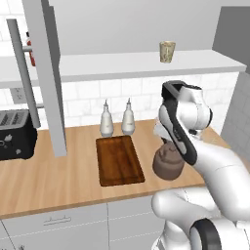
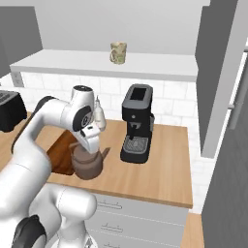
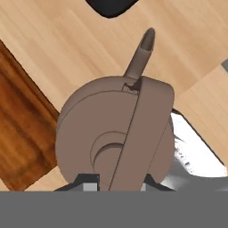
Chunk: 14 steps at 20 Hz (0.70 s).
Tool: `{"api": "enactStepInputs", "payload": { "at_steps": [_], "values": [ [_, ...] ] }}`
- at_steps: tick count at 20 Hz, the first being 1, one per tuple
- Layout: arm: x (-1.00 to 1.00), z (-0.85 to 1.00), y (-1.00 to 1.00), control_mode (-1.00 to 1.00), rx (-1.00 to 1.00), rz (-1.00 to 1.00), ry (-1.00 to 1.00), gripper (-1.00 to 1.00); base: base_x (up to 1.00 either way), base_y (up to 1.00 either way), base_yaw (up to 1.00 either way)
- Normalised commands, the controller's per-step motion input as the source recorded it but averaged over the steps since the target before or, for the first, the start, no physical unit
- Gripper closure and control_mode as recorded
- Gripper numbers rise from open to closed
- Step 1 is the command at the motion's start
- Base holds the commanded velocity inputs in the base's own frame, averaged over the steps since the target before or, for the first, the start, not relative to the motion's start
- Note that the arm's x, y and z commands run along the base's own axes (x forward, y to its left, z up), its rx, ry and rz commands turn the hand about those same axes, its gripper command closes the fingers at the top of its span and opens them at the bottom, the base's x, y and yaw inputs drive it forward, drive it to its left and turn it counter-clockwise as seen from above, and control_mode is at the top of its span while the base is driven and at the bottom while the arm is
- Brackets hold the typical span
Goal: Pick the kettle from the counter and place it on the tray. Then pick the mug from the cabinet and place it on the tray. Then close the cabinet doors.
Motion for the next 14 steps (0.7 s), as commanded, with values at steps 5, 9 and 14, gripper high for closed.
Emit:
{"api": "enactStepInputs", "payload": {
  "at_steps": [5, 9, 14],
  "values": [
    [-0.10, 0.21, 0.63, -1.00, -0.01, 0.00, -0.18, 1.00, 0.00, 0.00, 0.00],
    [0.26, 0.12, 0.66, -1.00, 0.00, -0.09, -0.11, 1.00, 0.00, 0.00, 0.00],
    [0.47, 0.12, 0.58, -1.00, 0.00, -0.11, -0.04, 1.00, 0.00, 0.00, 0.00]
  ]
}}
